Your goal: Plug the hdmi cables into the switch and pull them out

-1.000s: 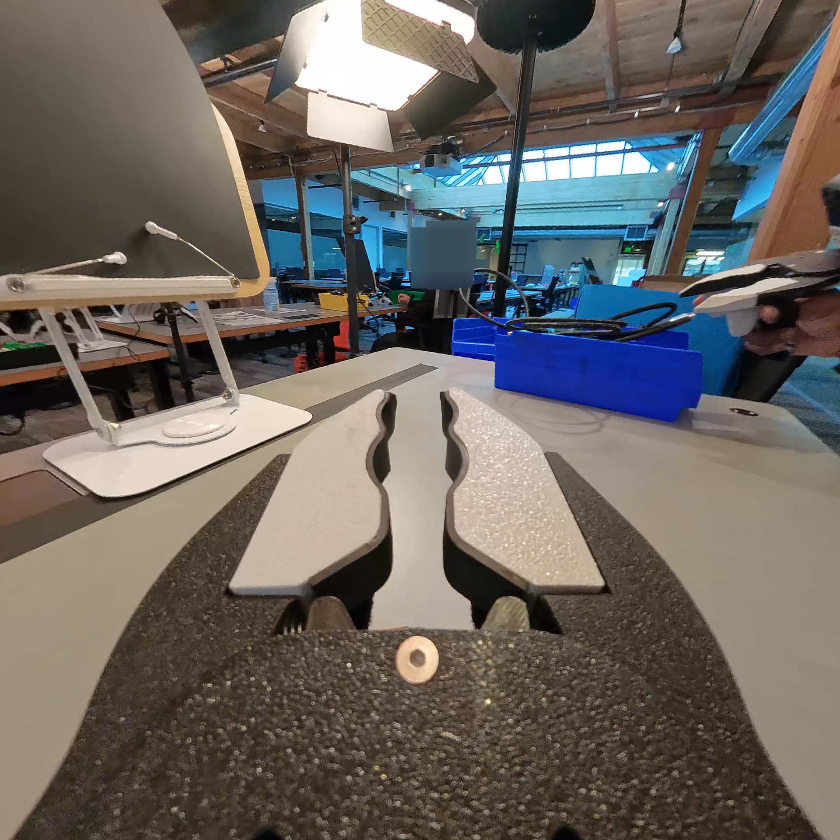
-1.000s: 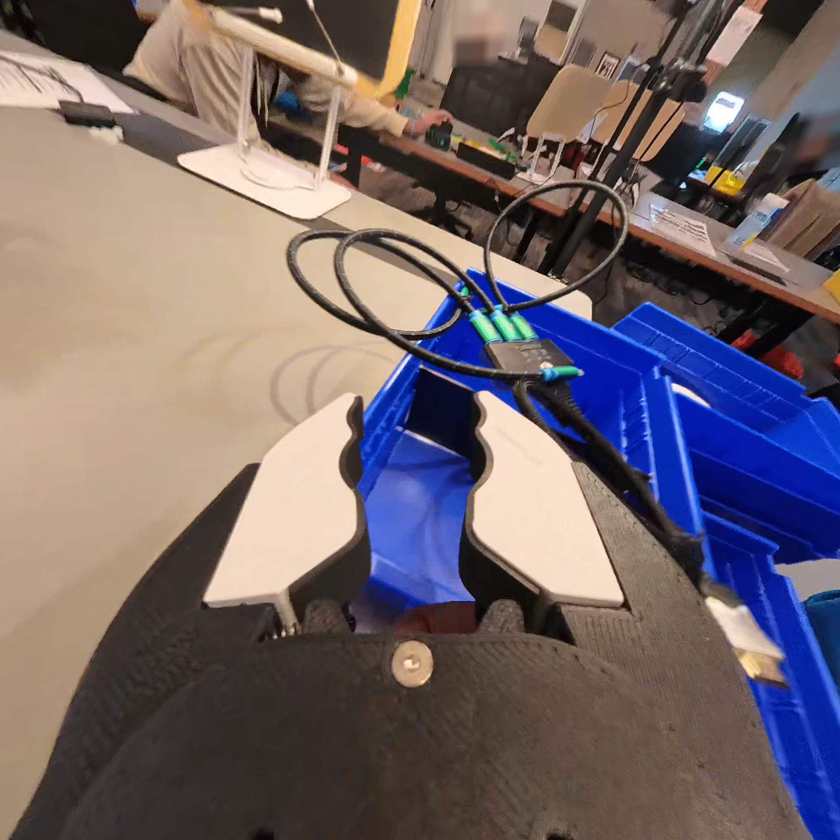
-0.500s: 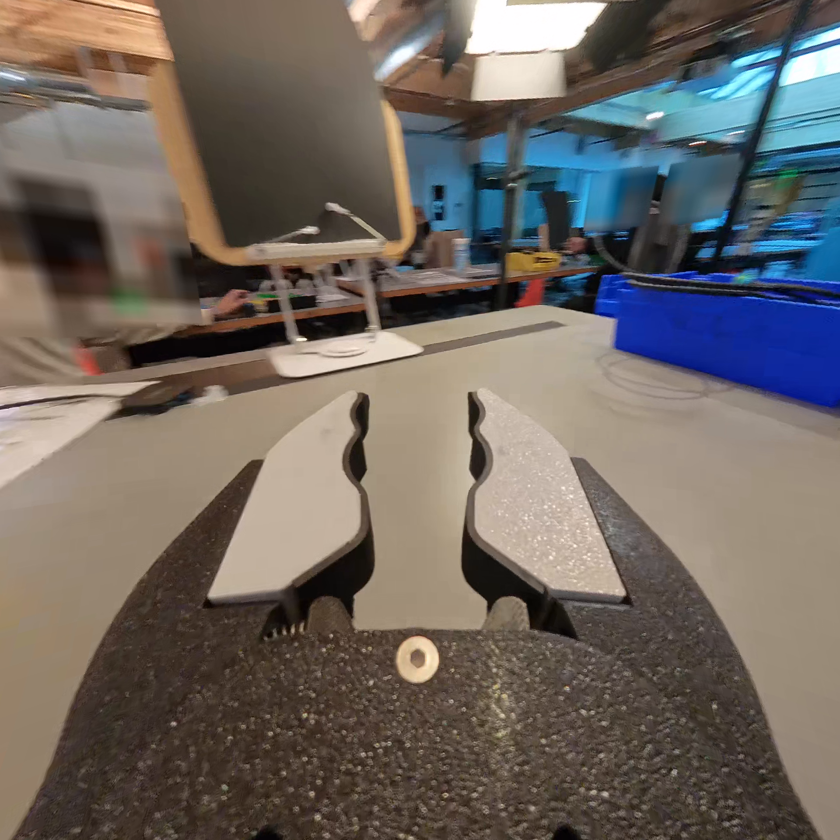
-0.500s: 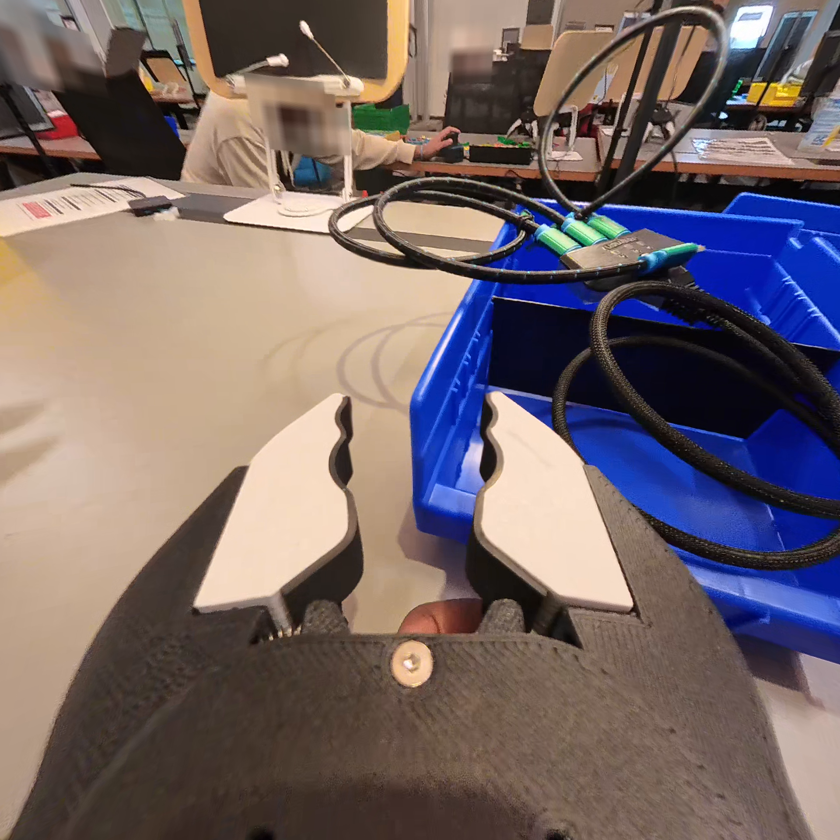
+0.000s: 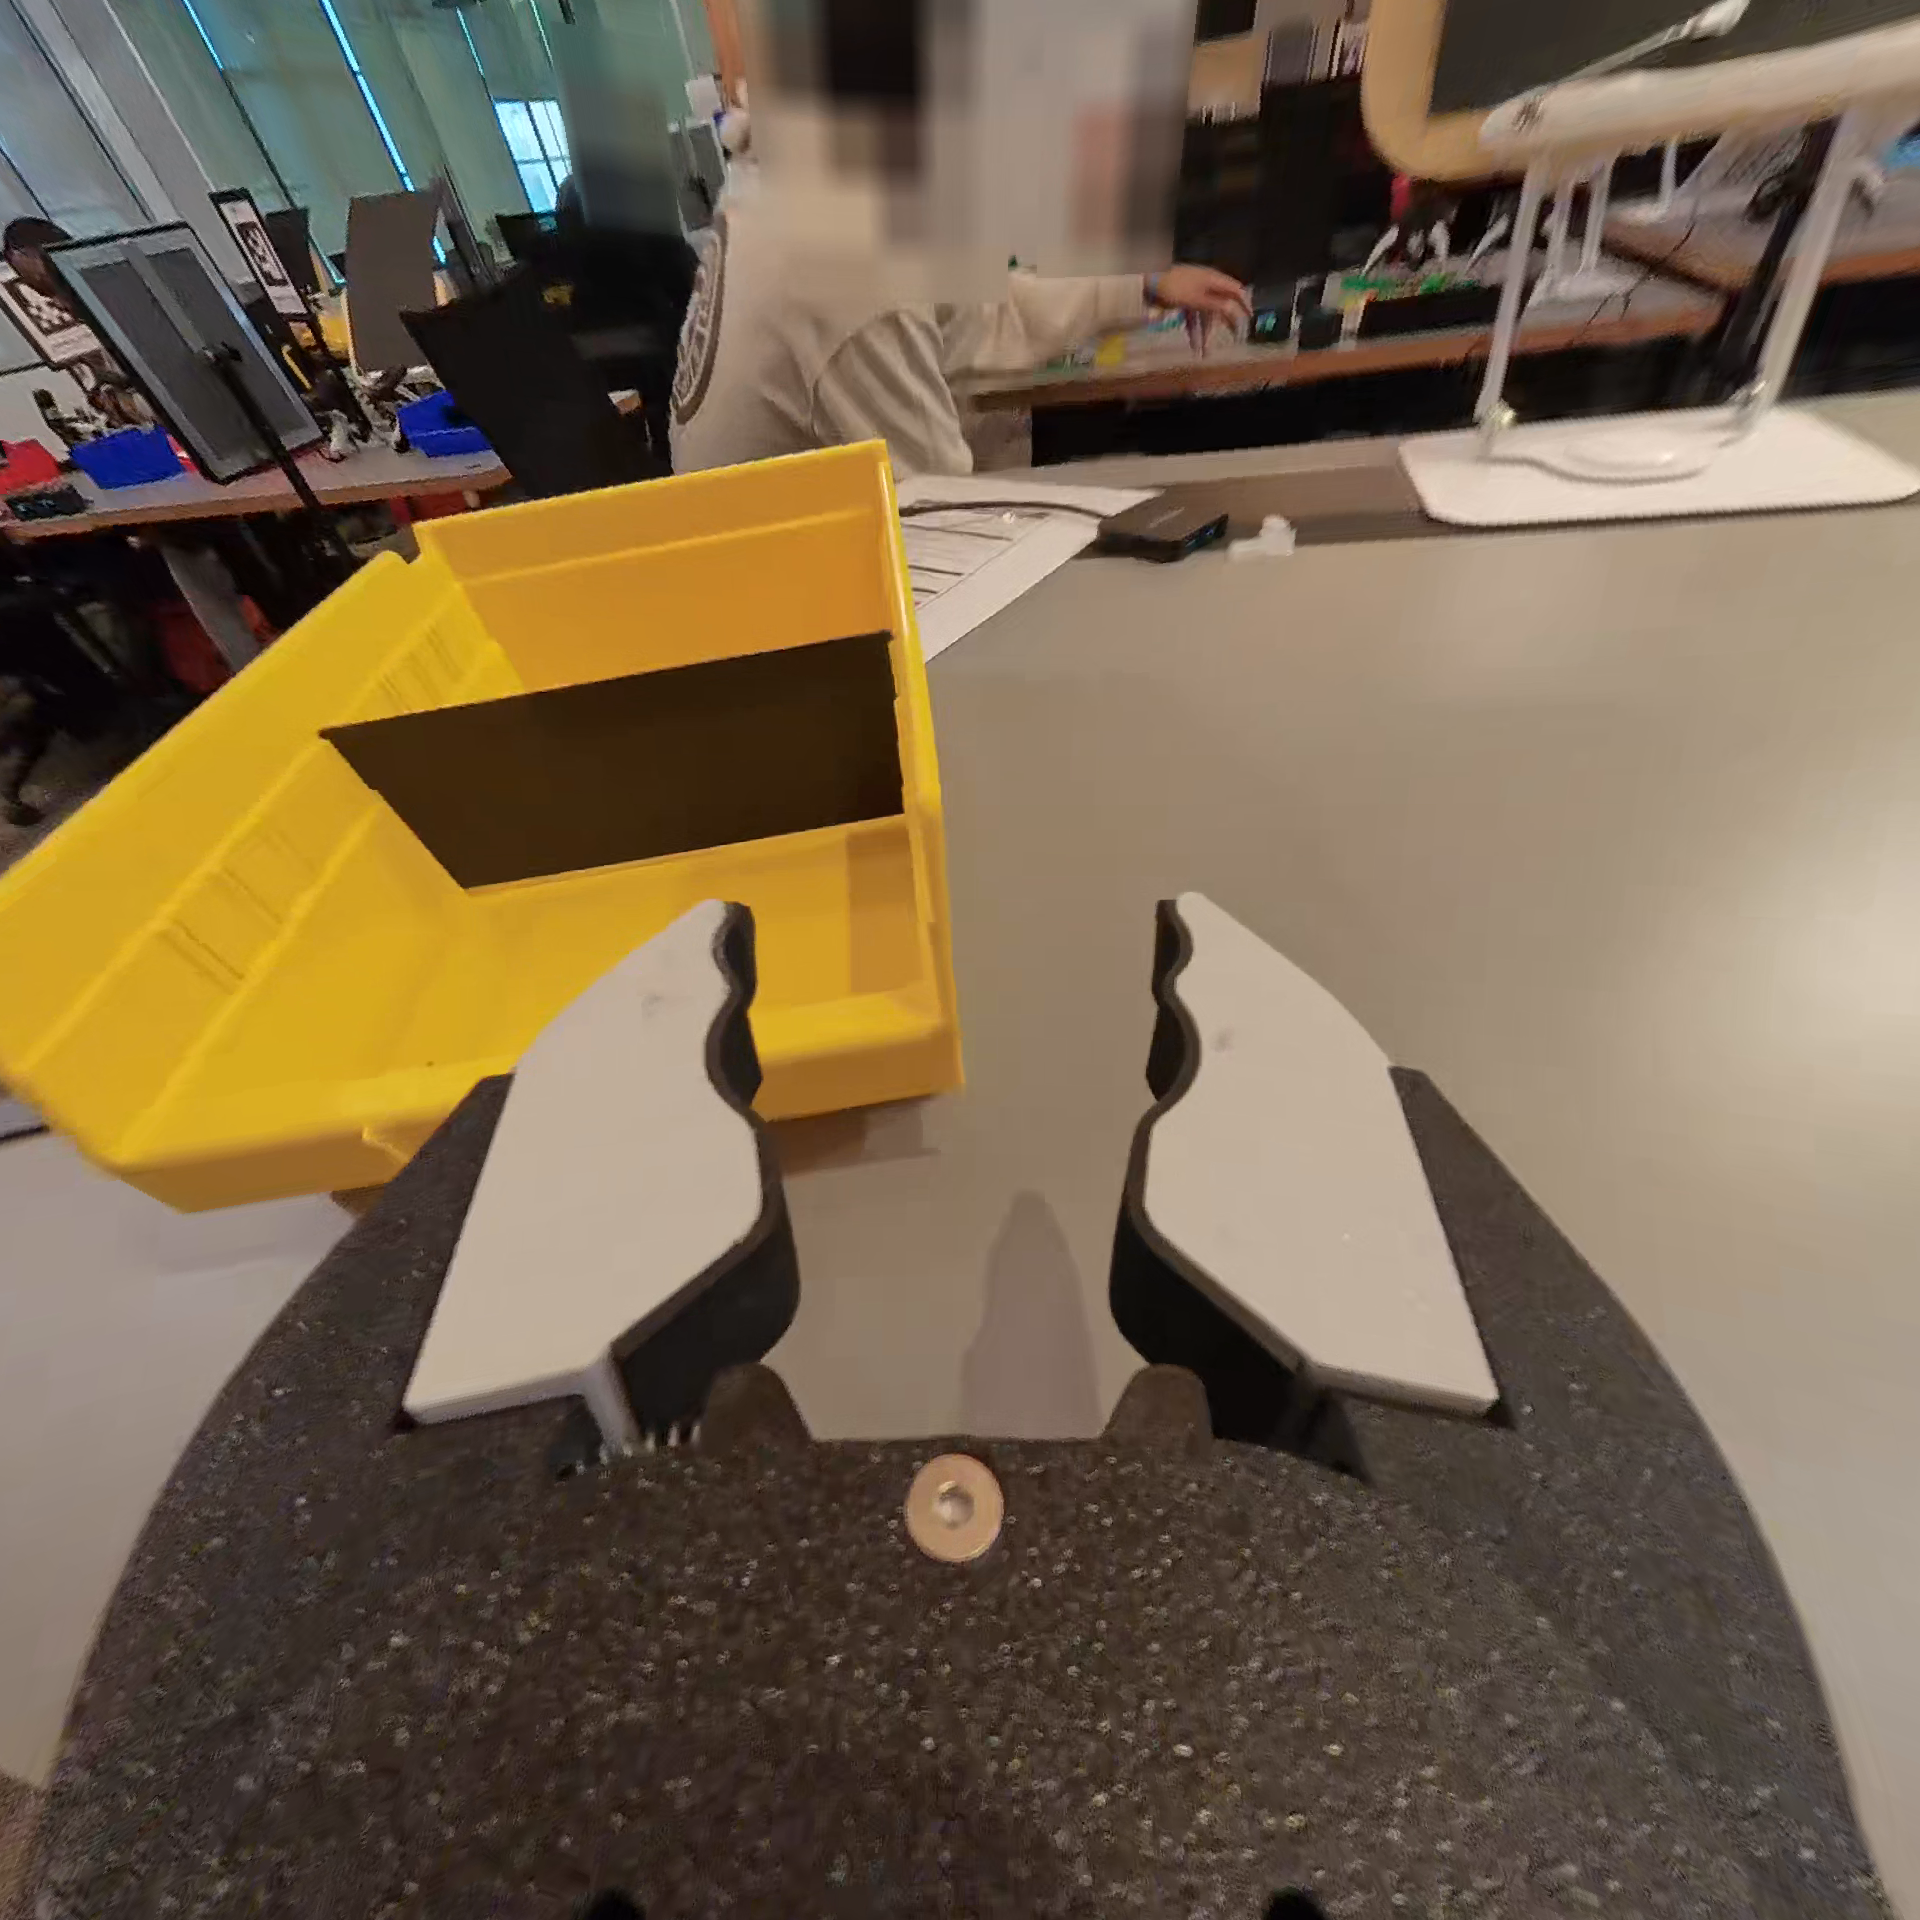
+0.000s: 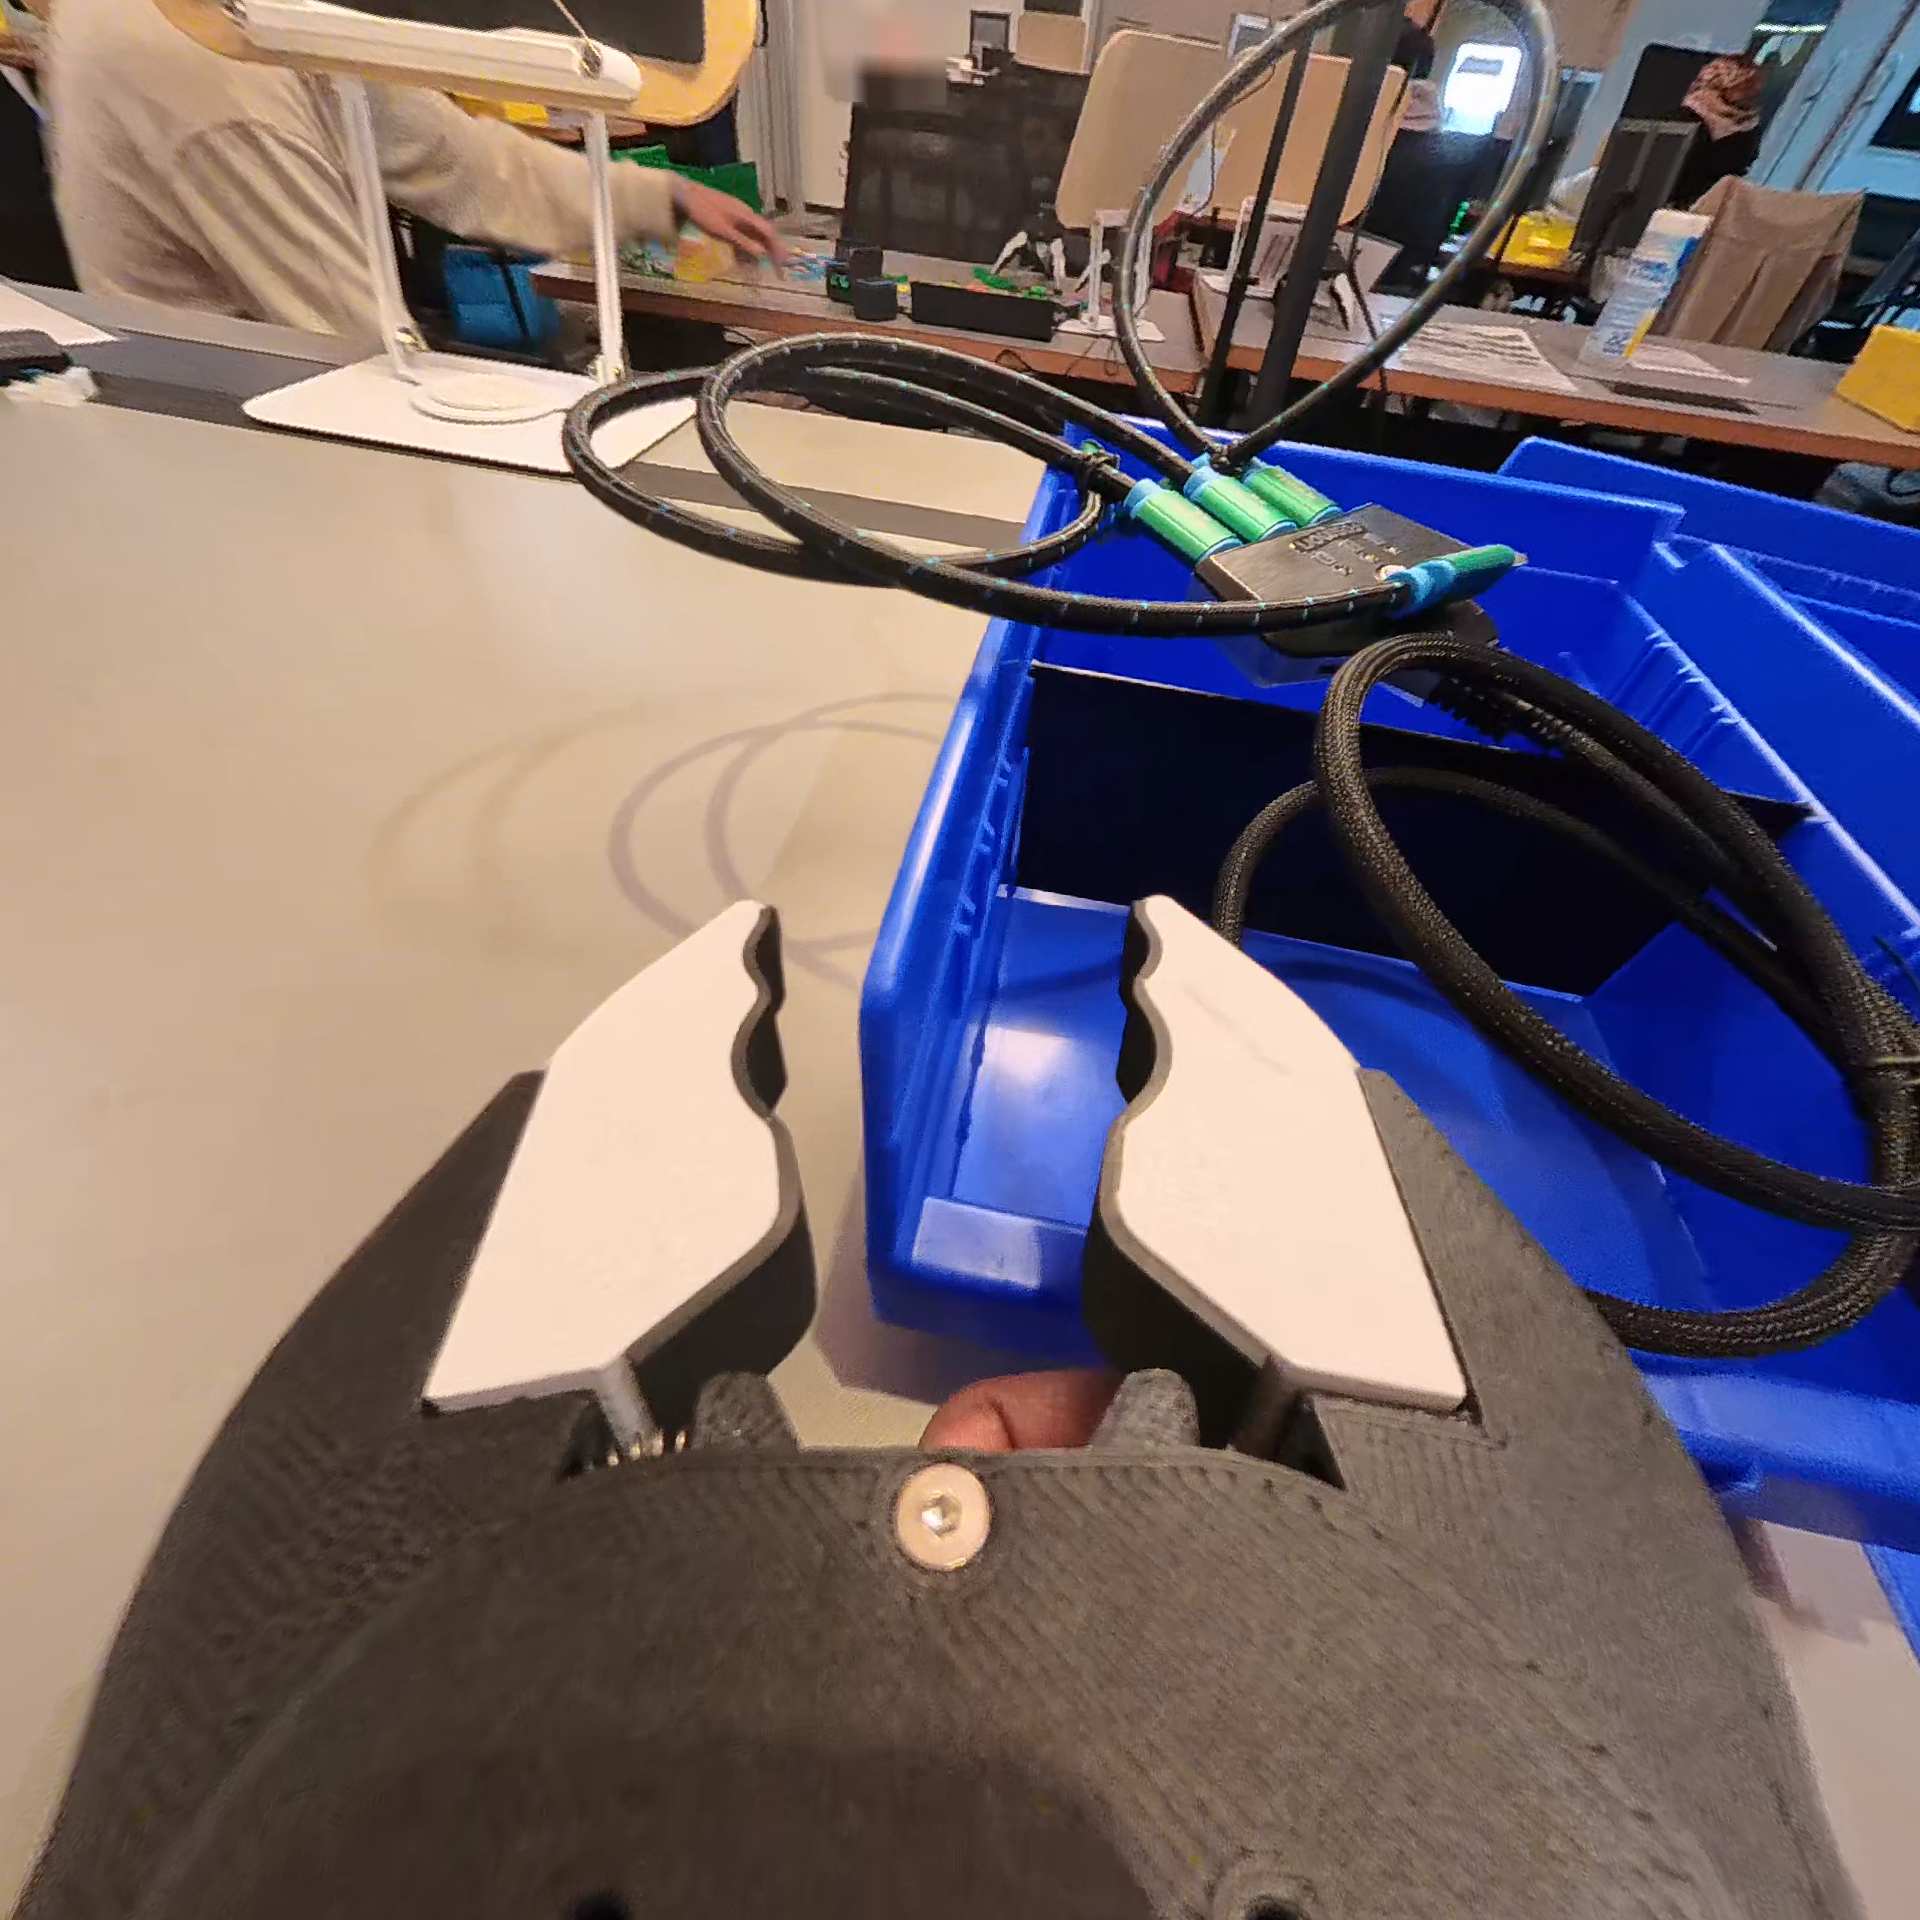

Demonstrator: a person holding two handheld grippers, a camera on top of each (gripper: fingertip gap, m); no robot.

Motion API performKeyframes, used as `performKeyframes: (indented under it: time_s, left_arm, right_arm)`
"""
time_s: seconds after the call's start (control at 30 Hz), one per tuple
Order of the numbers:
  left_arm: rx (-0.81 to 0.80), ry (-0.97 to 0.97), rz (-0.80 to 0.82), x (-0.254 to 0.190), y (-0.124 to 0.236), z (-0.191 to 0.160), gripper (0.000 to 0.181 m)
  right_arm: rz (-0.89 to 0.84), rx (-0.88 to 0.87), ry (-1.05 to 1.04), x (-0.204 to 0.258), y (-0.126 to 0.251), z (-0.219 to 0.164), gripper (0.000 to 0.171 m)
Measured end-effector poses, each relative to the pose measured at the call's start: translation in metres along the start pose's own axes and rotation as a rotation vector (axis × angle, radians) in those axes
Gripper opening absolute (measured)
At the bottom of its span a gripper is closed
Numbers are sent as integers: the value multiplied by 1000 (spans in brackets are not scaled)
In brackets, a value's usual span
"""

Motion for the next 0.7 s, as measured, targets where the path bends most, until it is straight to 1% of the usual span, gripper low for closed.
performKeyframes:
  time_s: [0.07,0.13,0.2,0.23,0.3,0.33,0.43,0.6,0.7]
  left_arm:
    - [52,-49,18,3,-20,2,66]
    - [118,-97,25,4,-40,2,55]
    - [171,-135,30,3,-55,1,39]
    - [191,-159,37,3,-60,-1,26]
    - [189,-196,76,6,-62,-2,9]
    - [176,-198,77,6,-60,-2,6]
    - [129,-167,36,3,-45,-6,5]
    - [28,-191,-81,-9,0,-17,4]
    - [-34,-234,-172,-17,28,-23,4]
  right_arm:
    - [-24,5,11,-3,-3,0,56]
    - [-53,4,15,-6,-6,1,45]
    - [-51,-2,18,-7,-7,2,38]
    - [-40,-5,27,-6,-8,3,32]
    - [-31,-11,70,-2,-9,4,12]
    - [-44,-12,95,-1,-9,4,7]
    - [-50,-14,117,-1,-7,3,5]
    - [7,-15,124,2,1,1,4]
    - [87,-15,135,11,8,-1,5]
Point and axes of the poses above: each gripper's, where its closed fingertips meet, y back along the fingers, z out of its top, x = y × z across the jaws, the point moved 2 cm from there along y, back along the fingers, and after that the axes turned 4 degrees about x, right-handed, at the moved point
